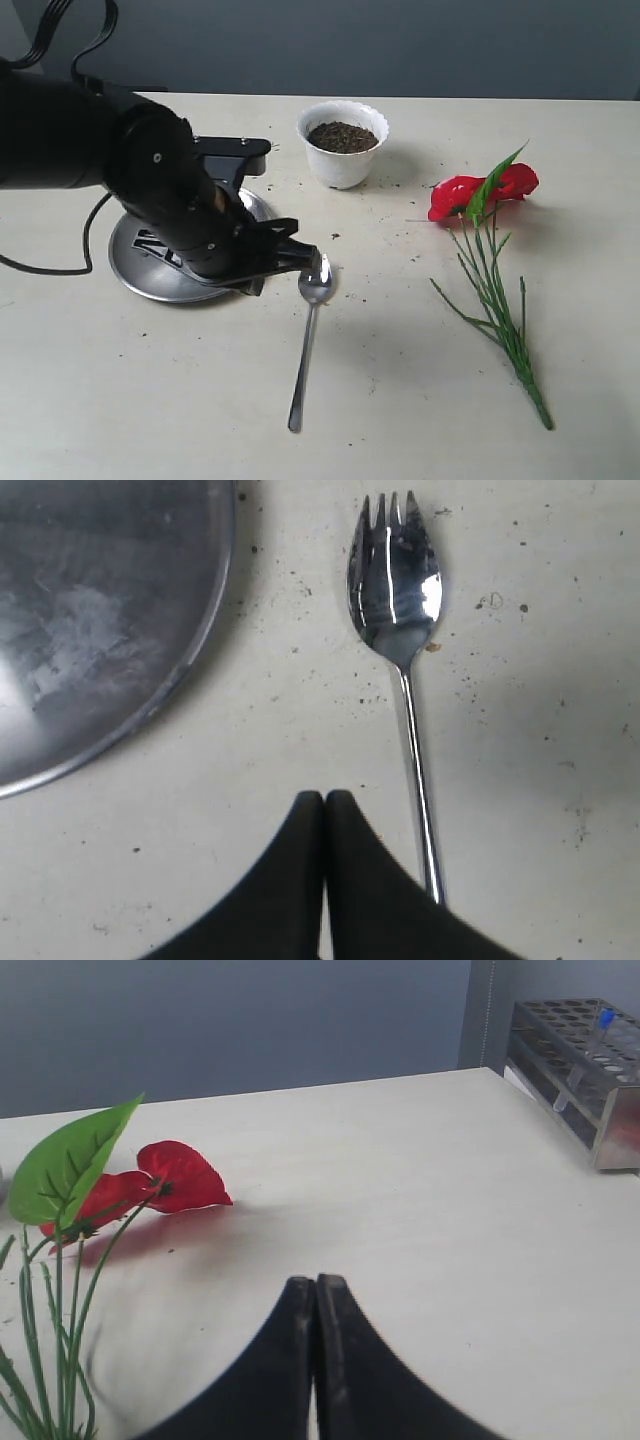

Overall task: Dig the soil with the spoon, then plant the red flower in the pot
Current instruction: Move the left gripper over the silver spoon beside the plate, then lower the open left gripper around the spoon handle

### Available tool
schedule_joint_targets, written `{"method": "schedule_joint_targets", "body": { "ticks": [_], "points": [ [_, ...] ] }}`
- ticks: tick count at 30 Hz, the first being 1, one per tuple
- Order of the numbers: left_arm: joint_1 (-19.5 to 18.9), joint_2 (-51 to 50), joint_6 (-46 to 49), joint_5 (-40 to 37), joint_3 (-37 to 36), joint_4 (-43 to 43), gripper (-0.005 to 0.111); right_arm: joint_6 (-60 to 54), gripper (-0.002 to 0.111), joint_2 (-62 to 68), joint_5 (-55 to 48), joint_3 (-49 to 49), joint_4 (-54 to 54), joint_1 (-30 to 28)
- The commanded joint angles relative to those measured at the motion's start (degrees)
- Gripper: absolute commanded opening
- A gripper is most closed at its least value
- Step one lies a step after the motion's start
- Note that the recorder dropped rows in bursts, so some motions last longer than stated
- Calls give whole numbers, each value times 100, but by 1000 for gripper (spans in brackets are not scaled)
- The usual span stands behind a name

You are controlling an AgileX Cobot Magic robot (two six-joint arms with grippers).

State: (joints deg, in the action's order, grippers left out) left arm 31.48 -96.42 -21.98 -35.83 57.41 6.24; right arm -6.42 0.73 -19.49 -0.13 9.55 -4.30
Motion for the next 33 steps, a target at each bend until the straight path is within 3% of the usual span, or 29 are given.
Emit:
{"method": "schedule_joint_targets", "body": {
  "ticks": [1, 14, 21, 29, 33],
  "points": [
    [32, -311, -38, -639, 459, 74, 1, -3, -1, -21, 28, 13, 4, -24],
    [239, -1277, 30, -1280, 1379, 694, 1, -3, -1, -21, 28, 13, 4, -24],
    [461, -1814, -29, -1445, 1808, 661, 1, -3, -1, -21, 28, 13, 4, -24],
    [473, -2246, -373, -2330, 2669, 265, 1, -3, -1, -21, 28, 13, 4, -24],
    [506, -2291, -359, -2237, 2761, 195, 2, -3, -1, -21, 28, 13, 4, -24]
  ]
}}
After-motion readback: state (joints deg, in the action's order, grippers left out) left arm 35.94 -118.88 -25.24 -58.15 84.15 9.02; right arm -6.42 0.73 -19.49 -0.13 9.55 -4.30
